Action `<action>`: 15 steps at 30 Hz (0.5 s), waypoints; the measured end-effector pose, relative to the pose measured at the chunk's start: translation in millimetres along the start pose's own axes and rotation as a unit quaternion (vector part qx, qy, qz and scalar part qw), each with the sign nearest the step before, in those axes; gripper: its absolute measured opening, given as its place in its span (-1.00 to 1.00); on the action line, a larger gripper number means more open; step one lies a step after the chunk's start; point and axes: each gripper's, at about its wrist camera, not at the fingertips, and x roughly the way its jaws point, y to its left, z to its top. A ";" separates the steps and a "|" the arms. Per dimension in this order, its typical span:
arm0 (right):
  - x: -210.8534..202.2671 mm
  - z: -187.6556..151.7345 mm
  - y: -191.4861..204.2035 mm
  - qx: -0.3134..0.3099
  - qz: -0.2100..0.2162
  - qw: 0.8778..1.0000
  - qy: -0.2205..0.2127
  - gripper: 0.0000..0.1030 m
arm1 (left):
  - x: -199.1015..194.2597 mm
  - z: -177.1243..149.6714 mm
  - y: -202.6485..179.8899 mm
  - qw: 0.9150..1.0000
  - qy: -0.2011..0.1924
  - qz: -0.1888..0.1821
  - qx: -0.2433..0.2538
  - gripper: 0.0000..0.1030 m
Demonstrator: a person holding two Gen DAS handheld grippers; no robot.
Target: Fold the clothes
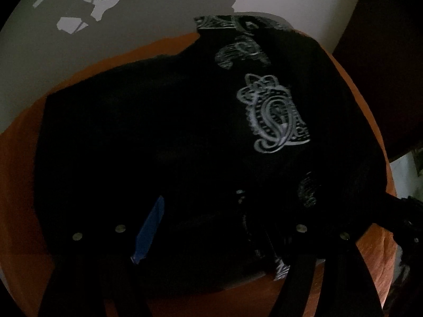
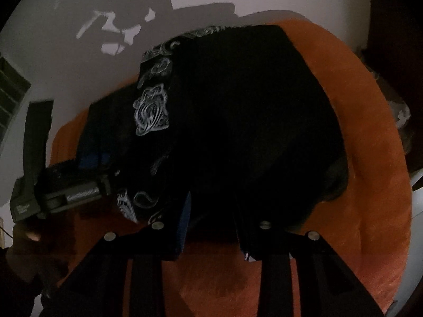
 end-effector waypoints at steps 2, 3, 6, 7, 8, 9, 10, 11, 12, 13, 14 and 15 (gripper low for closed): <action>17.8 13.6 6.4 0.010 0.029 0.999 0.024 -0.41 | -3.2 4.8 4.0 1.000 0.006 0.013 -0.016 0.43; 25.2 16.2 12.4 0.014 0.049 0.998 0.042 -0.41 | -8.5 7.6 4.6 1.000 0.004 0.006 -0.024 0.41; 14.6 8.1 18.2 0.024 0.114 0.993 0.028 -0.41 | -32.8 21.7 -11.1 0.999 -0.019 -0.040 -0.023 0.41; 4.4 6.1 12.1 0.032 0.107 0.994 0.012 -0.41 | -40.9 24.2 -19.2 0.998 -0.029 -0.055 -0.017 0.41; -6.1 4.5 4.2 0.041 0.093 0.995 -0.004 -0.41 | -44.0 25.1 -28.7 0.997 -0.034 -0.069 -0.009 0.42; -16.6 2.8 -3.7 0.051 0.078 0.995 -0.020 -0.41 | -43.4 27.7 -40.5 0.996 -0.036 -0.081 0.001 0.42; -27.1 1.2 -11.6 0.060 0.064 0.995 -0.036 -0.41 | -42.9 30.3 -52.4 0.995 -0.037 -0.092 0.010 0.42; -33.2 1.2 -27.0 0.076 0.051 0.995 -0.046 -0.41 | -36.4 33.2 -62.3 0.994 -0.033 -0.100 0.017 0.42; -38.0 1.6 -44.6 0.095 0.038 0.993 -0.054 -0.41 | -24.7 36.3 -70.4 0.994 -0.025 -0.103 0.022 0.42; -37.3 5.6 -60.4 0.113 0.029 0.991 -0.060 -0.41 | -12.9 39.3 -78.5 0.994 -0.017 -0.106 0.027 0.42; -36.8 10.3 -78.5 0.131 0.020 0.989 -0.061 -0.41 | -2.2 39.4 -85.3 0.994 -0.012 -0.098 0.036 0.42; -36.9 15.6 -94.5 0.141 0.019 0.988 -0.067 -0.41 | 7.5 36.7 -90.8 0.996 -0.011 -0.080 0.048 0.41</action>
